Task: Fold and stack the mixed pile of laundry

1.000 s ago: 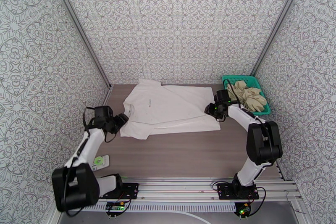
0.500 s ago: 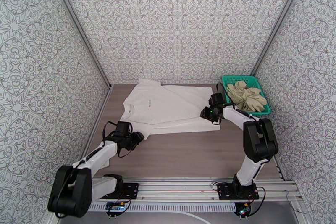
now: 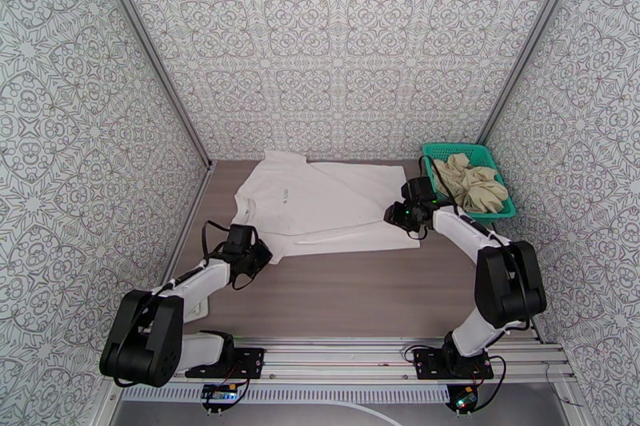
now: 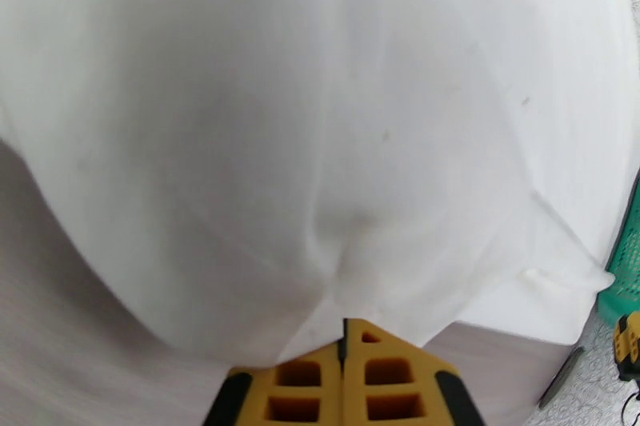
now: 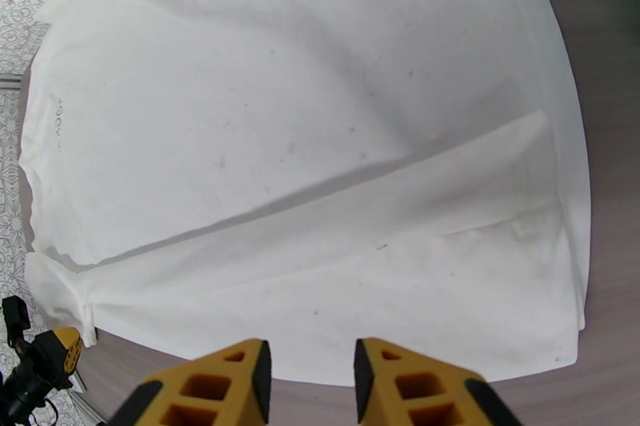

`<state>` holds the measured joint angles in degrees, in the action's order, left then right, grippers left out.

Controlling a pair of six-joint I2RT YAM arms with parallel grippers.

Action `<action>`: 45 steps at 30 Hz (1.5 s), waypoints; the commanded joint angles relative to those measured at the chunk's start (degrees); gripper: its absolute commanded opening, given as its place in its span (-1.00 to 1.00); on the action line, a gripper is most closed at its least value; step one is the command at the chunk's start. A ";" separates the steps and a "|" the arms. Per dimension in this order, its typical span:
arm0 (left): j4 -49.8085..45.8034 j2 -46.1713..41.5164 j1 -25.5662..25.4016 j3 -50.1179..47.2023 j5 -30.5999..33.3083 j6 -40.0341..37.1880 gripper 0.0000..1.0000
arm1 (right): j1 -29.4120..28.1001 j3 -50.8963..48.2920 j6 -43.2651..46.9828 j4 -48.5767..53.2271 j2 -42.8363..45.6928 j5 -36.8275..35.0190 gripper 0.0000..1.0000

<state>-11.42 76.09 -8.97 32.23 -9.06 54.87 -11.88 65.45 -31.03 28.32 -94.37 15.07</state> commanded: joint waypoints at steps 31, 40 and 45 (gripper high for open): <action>-7.10 32.35 4.43 40.17 -4.80 -19.02 -0.40 | -0.95 -4.87 -0.92 0.26 4.55 2.75 -0.33; -13.16 25.32 6.74 44.18 -3.64 -23.84 0.11 | -0.95 -5.72 0.04 0.77 4.19 2.29 -0.31; -15.63 11.69 6.25 35.09 -1.92 -25.16 -0.04 | -0.96 -6.67 0.70 0.56 4.19 1.66 -0.31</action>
<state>-23.75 95.29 -2.24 71.16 -12.34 31.99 -12.34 60.16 -31.44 28.49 -91.07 17.17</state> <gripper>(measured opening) 0.481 0.345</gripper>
